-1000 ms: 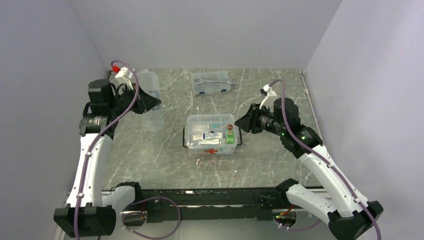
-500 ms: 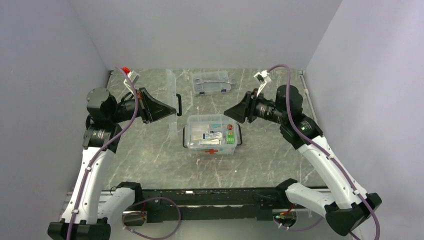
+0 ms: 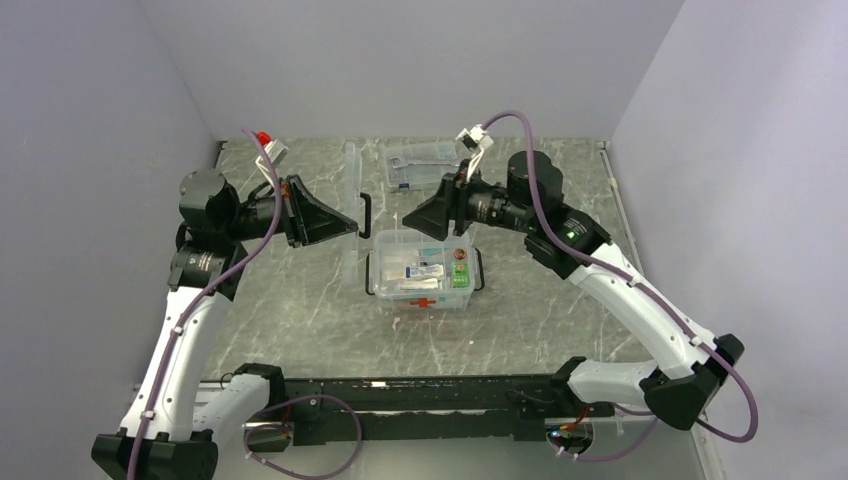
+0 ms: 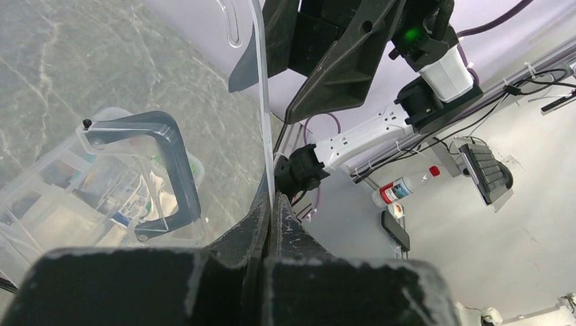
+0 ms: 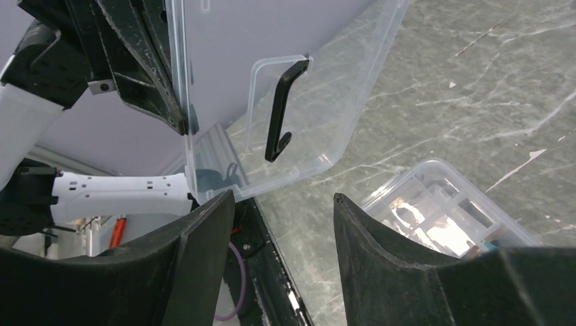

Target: Organize the medicine kit

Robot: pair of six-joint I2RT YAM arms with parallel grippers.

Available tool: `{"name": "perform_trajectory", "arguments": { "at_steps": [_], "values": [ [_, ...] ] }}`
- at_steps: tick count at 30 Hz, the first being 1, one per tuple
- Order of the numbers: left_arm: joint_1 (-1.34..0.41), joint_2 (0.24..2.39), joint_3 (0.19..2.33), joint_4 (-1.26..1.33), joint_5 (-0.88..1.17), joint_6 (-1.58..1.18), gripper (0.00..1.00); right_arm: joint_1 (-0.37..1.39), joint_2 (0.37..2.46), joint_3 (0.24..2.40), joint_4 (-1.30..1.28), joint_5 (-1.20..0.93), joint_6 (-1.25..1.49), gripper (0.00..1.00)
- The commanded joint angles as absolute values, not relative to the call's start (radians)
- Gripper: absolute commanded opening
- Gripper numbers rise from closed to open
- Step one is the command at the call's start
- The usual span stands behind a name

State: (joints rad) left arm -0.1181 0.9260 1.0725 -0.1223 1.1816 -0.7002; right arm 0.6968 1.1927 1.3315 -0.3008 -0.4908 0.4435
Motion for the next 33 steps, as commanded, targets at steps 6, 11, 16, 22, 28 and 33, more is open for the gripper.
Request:
{"name": "perform_trajectory", "arguments": {
  "at_steps": [6,11,16,22,28,33],
  "values": [
    [-0.128,0.943,1.124,-0.116,1.209,-0.676,0.0,0.807,1.293,1.461,-0.261,-0.288,0.405,0.59],
    [-0.13,0.946,1.127,-0.12,1.209,-0.674,0.0,0.848,1.361,1.507,-0.27,-0.22,0.411,0.59],
    [-0.132,0.945,1.128,-0.125,1.208,-0.671,0.0,0.873,1.401,1.533,-0.275,-0.202,0.412,0.58],
    [-0.136,0.949,1.135,-0.128,1.209,-0.669,0.0,0.892,1.427,1.547,-0.285,-0.186,0.411,0.58],
    [-0.138,0.948,1.132,-0.112,1.214,-0.68,0.0,0.904,1.443,1.536,-0.275,-0.181,0.422,0.55],
    [-0.139,0.941,1.129,-0.102,1.222,-0.69,0.0,0.907,1.46,1.541,-0.277,-0.176,0.425,0.45]
  ]
}}
